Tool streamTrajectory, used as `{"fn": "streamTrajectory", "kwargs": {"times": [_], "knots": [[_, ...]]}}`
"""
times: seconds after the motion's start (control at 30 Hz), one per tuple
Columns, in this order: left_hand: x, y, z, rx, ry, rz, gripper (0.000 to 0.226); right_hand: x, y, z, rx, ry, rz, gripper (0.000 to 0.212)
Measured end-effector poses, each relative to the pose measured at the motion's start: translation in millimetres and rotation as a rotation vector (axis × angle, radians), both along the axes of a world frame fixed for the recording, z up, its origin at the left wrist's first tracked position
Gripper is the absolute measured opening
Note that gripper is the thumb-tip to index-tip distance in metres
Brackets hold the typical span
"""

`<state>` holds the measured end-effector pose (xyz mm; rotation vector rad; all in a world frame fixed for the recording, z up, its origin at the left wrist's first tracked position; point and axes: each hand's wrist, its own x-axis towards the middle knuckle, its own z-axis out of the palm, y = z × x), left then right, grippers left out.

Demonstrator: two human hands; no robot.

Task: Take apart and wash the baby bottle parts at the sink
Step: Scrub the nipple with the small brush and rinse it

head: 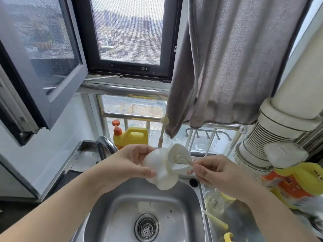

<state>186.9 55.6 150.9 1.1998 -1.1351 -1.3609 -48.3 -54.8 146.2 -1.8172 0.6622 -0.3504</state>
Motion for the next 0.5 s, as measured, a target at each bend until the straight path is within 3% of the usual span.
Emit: {"fn": "streamTrajectory", "kwargs": {"times": [0.2, 0.33, 0.5], "knots": [[-9, -2, 3, 0.001, -0.106, 0.031, 0.021, 11, 8, -1, -0.192, 0.131, 0.071, 0.019], [-2, 3, 5, -0.021, -0.023, 0.160, 0.017, 3, 13, 5, -0.220, 0.305, 0.128, 0.023], [-6, 5, 4, -0.091, -0.099, -0.017, 0.020, 6, -2, 17, -0.229, 0.067, -0.054, 0.022]]}}
